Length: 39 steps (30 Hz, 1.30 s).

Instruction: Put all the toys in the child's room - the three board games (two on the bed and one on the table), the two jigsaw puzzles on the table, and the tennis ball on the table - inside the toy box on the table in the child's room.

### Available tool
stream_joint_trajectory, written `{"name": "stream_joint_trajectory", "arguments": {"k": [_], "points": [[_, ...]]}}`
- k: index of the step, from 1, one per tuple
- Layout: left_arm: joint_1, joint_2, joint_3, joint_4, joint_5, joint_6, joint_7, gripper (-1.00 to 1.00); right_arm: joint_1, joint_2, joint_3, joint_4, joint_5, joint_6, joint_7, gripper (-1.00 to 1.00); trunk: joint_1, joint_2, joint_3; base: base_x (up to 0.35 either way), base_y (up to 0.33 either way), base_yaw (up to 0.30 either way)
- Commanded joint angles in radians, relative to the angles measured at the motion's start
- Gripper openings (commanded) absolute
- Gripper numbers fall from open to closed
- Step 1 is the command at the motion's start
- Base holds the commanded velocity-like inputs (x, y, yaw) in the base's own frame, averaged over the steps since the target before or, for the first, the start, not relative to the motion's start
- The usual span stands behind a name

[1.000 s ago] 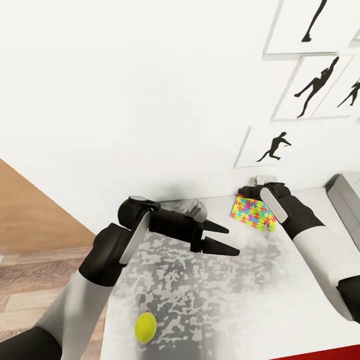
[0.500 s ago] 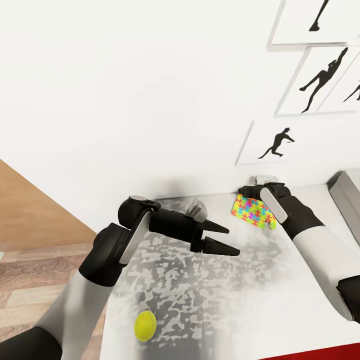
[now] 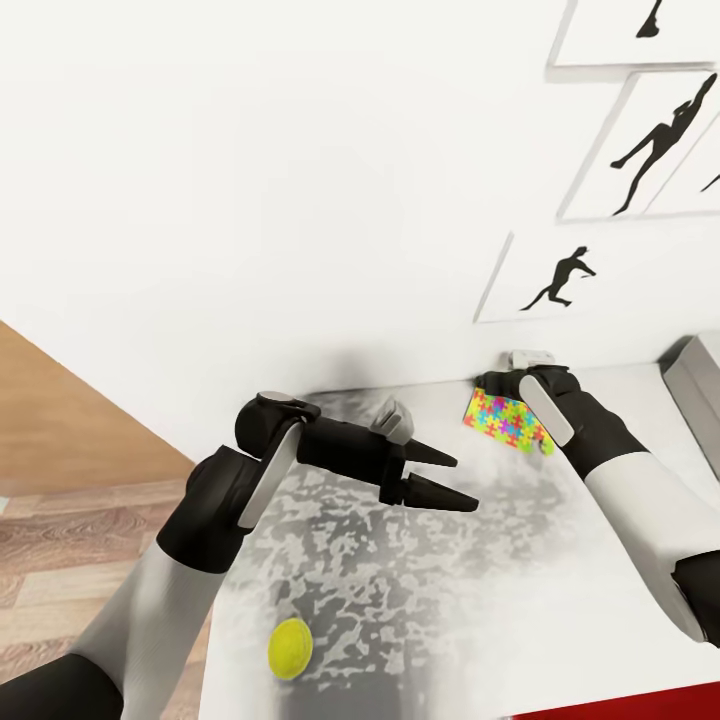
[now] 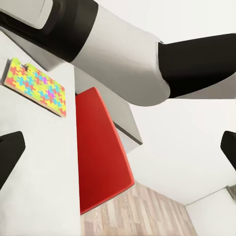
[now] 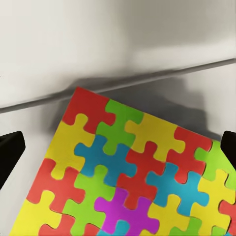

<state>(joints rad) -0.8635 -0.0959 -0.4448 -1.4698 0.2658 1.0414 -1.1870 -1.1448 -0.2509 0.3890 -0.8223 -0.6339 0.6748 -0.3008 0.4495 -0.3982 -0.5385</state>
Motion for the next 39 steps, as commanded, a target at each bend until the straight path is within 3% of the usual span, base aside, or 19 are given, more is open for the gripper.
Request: {"name": "stream_joint_trajectory", "arguments": {"k": [1,34,39], "points": [[-0.001,0.000,0.000,0.000,0.001,0.006,-0.002,1.00,-0.001,-0.001,0.005,-0.001,-0.010,0.002,-0.010,1.00,0.001,-0.002,-0.003,0.000,0.000,0.000],[-0.001,-0.004,0.000,0.000,0.001,0.005,-0.002,1.00,-0.001,0.004,0.005,0.000,-0.010,0.000,-0.011,1.00,0.001,-0.002,-0.006,0.000,0.000,0.000],[-0.001,-0.004,0.000,0.000,0.001,0.005,-0.001,1.00,-0.001,0.004,0.006,0.000,-0.010,-0.034,-0.010,1.00,0.001,-0.002,-0.006,0.000,0.000,0.000]]}}
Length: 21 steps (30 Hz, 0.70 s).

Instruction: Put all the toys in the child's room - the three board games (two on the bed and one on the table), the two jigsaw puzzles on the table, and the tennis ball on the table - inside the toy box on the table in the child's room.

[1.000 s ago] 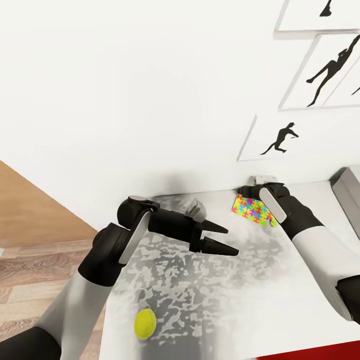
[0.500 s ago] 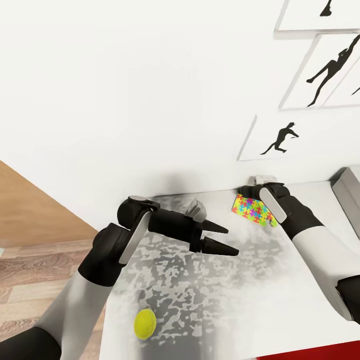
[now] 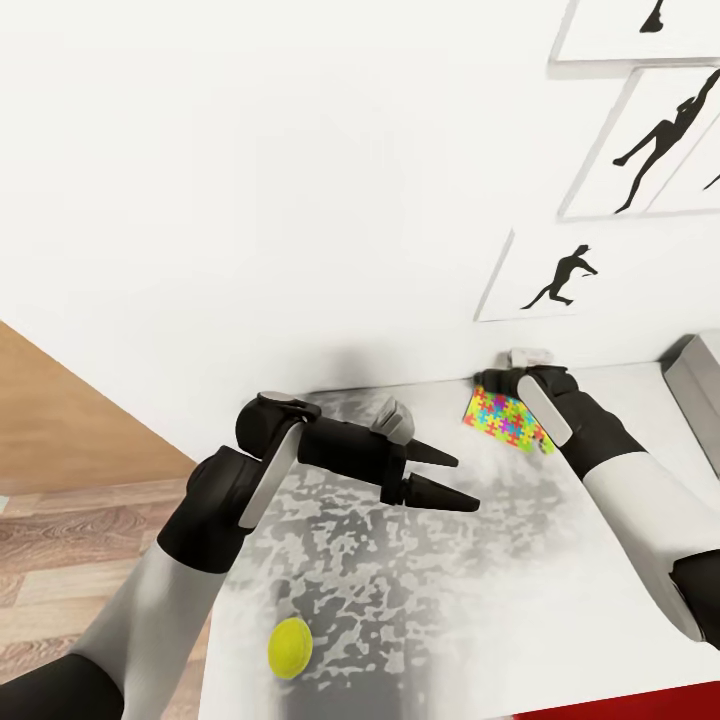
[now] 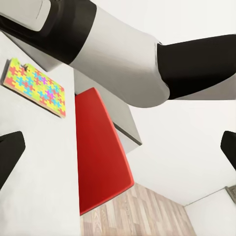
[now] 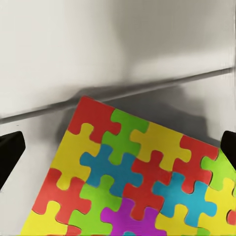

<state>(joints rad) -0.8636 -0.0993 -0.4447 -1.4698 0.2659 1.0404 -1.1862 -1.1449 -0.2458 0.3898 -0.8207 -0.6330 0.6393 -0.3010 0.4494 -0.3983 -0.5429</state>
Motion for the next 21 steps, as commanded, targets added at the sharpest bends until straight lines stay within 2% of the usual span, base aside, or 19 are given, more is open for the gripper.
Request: {"name": "stream_joint_trajectory", "arguments": {"k": [1,7,21], "points": [[-0.001,0.000,0.000,0.000,0.001,0.005,-0.002,1.00,-0.001,-0.002,0.006,-0.001,-0.011,-0.015,-0.009,1.00,0.001,-0.002,-0.001,0.000,0.000,0.000],[0.000,-0.001,0.000,0.000,0.001,0.004,0.000,1.00,-0.001,-0.003,0.006,0.000,-0.010,-0.042,-0.010,1.00,0.001,-0.002,-0.001,0.000,0.000,0.000],[0.000,-0.002,-0.007,0.000,0.000,0.004,0.000,1.00,-0.001,-0.004,0.007,-0.002,-0.010,-0.049,-0.010,1.00,0.001,-0.002,-0.001,0.000,0.000,0.000]]}}
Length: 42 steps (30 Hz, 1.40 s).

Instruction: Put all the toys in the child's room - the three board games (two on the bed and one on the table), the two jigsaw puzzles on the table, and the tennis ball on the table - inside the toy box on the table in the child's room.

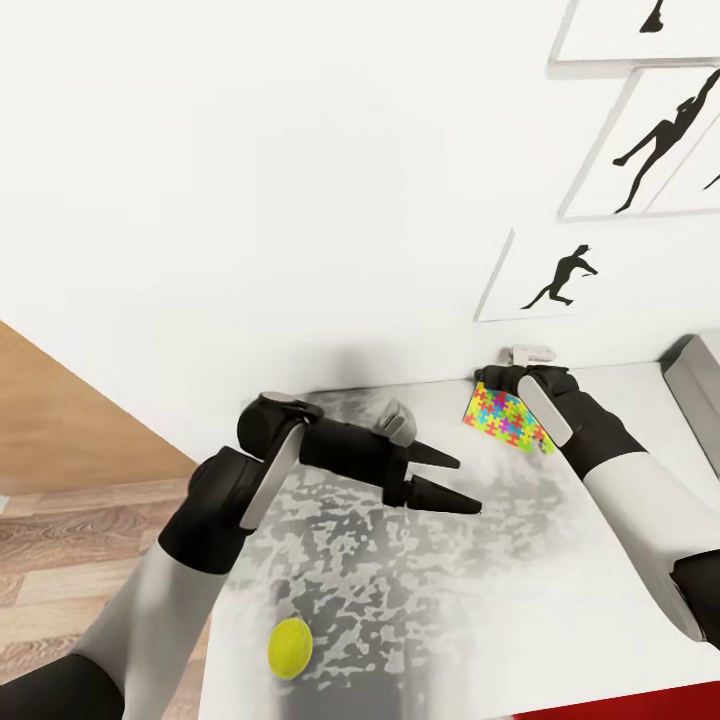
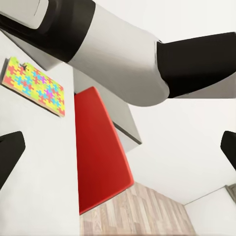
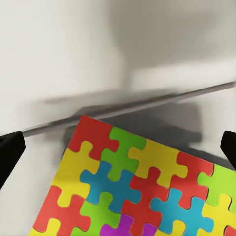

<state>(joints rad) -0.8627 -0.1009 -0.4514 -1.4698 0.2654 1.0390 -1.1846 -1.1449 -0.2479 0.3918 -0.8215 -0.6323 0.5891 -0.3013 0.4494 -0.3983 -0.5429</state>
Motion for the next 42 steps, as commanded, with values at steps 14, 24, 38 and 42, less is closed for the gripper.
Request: {"name": "stream_joint_trajectory", "arguments": {"k": [14,24,38,42], "points": [[-0.001,0.000,-0.021,0.000,0.000,0.006,-0.001,1.00,-0.001,-0.005,0.005,-0.001,-0.010,0.001,-0.009,1.00,0.001,-0.002,-0.012,0.000,0.000,0.000],[-0.001,0.000,-0.022,0.000,0.000,0.005,-0.001,1.00,-0.001,-0.008,0.005,-0.001,-0.010,0.001,-0.009,1.00,0.001,-0.002,-0.028,0.000,0.000,0.000],[-0.001,0.000,-0.024,0.000,0.000,0.006,-0.001,1.00,-0.001,-0.006,0.005,-0.002,-0.010,0.001,-0.009,1.00,0.001,-0.002,-0.043,0.000,0.000,0.000],[-0.001,0.000,-0.024,0.000,0.000,0.006,-0.001,1.00,-0.001,-0.007,0.005,-0.002,-0.010,0.001,-0.009,1.00,0.001,-0.002,-0.044,0.000,0.000,0.000]]}}
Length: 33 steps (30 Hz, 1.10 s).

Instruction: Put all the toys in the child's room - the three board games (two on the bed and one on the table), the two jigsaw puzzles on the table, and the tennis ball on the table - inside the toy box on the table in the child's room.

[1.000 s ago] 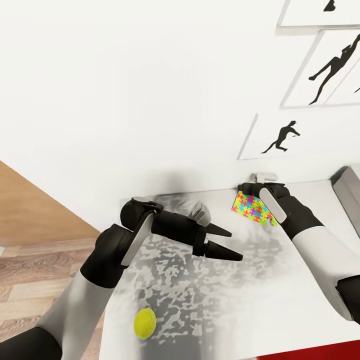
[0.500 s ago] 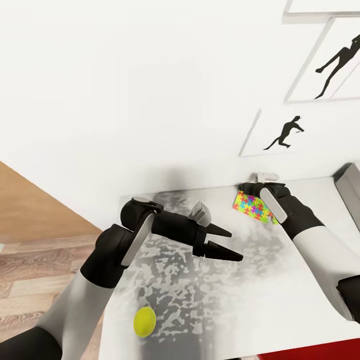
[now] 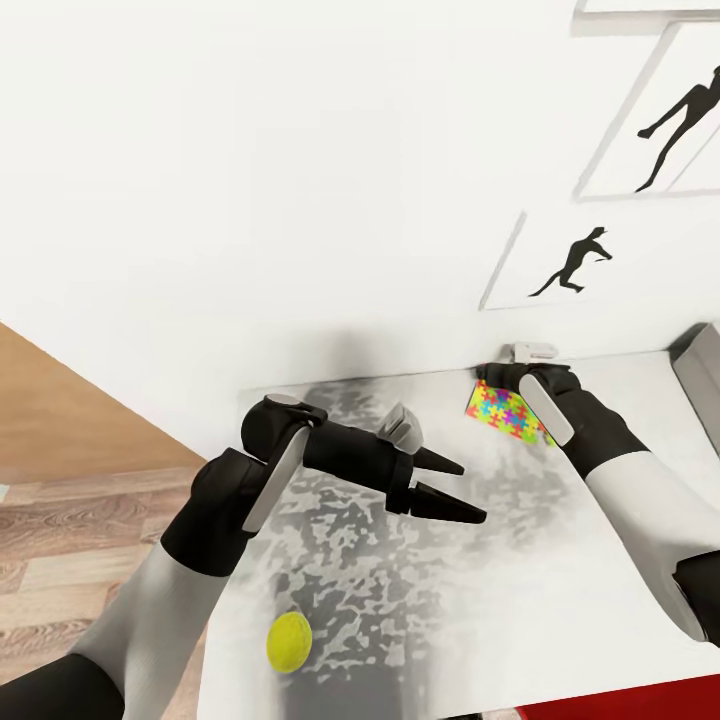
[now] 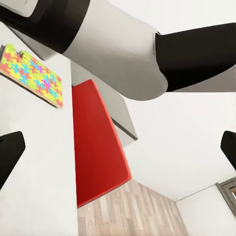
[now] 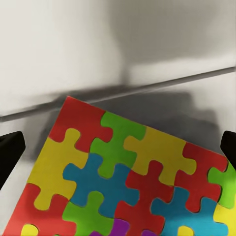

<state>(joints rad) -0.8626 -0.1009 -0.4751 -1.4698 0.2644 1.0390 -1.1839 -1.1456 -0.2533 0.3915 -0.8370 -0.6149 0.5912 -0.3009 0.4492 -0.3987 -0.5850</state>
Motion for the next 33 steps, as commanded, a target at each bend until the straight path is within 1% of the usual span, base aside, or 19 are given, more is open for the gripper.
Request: {"name": "stream_joint_trajectory", "arguments": {"k": [1,9,18,33], "points": [[-0.001,0.000,0.000,0.000,0.001,0.006,-0.002,1.00,0.000,-0.001,0.006,0.013,-0.028,-0.001,-0.009,1.00,0.001,-0.001,-0.002,0.000,0.000,0.000],[-0.001,0.000,0.001,0.000,0.001,0.006,-0.002,1.00,0.000,-0.003,0.006,0.013,-0.028,-0.001,-0.009,1.00,0.001,-0.001,-0.002,-0.009,0.000,0.000],[-0.001,0.000,0.001,0.000,0.001,0.006,-0.002,1.00,0.000,-0.003,0.006,0.015,-0.028,-0.001,-0.009,1.00,0.001,-0.001,-0.002,-0.093,0.002,0.000],[-0.001,0.000,0.001,0.000,0.001,0.006,-0.002,1.00,0.000,-0.004,0.005,0.015,-0.028,-0.001,-0.009,1.00,0.001,-0.001,-0.002,-0.072,0.072,0.000]]}}
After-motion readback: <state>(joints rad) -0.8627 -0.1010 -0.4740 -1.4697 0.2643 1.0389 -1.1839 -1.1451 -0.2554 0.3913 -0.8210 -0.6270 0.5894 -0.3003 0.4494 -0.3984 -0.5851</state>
